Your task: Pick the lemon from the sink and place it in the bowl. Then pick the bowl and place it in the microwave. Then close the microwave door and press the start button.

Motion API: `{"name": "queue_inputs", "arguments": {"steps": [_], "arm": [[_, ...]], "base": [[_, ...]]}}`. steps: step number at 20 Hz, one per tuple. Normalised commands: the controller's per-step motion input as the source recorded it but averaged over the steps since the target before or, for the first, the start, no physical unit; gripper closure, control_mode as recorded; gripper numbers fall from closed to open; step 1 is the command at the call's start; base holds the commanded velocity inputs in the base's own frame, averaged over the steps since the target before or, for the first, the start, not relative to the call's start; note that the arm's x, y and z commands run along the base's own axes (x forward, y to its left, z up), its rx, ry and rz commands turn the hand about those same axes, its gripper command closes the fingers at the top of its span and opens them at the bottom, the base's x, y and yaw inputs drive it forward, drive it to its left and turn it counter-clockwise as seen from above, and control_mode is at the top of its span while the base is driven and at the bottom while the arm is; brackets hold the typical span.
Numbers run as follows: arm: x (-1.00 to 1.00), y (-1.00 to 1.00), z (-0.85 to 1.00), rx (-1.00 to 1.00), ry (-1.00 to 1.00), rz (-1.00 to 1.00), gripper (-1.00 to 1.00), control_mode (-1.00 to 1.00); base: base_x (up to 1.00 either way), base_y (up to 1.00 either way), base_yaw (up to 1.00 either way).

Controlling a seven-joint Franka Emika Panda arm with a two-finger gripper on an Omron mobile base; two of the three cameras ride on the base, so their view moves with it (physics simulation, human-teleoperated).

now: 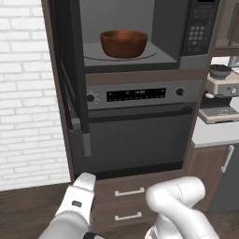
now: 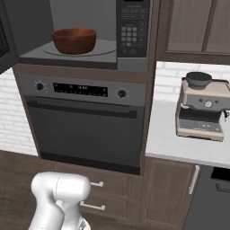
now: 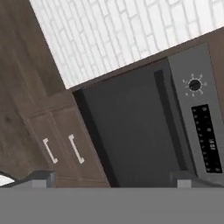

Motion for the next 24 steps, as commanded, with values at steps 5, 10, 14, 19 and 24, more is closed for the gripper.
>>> {"name": "queue_inputs", "arguments": {"steps": [5,10,14,19,24], "arm": [[0.45,1.00,0.05,-0.24,0.04,0.03,-1.00,-1.00],[0.72,0.99,0.39,-0.19,0.00,-0.04,-1.00,-1.00],[0.71,0.54,0.47,-0.11,0.00,-0.10,-1.00,-1.00],[0.43,-0.07,0.56,-0.01,-0.05,-0.07,-1.00,-1.00],[0.38,-0.48,0.46,0.00,-0.11,-0.06,-1.00,-1.00]], "base": [[0.00,0.00,0.00],[0.00,0.00,0.00],[0.00,0.00,0.00],[0.00,0.00,0.00],[0.00,0.00,0.00]]}}
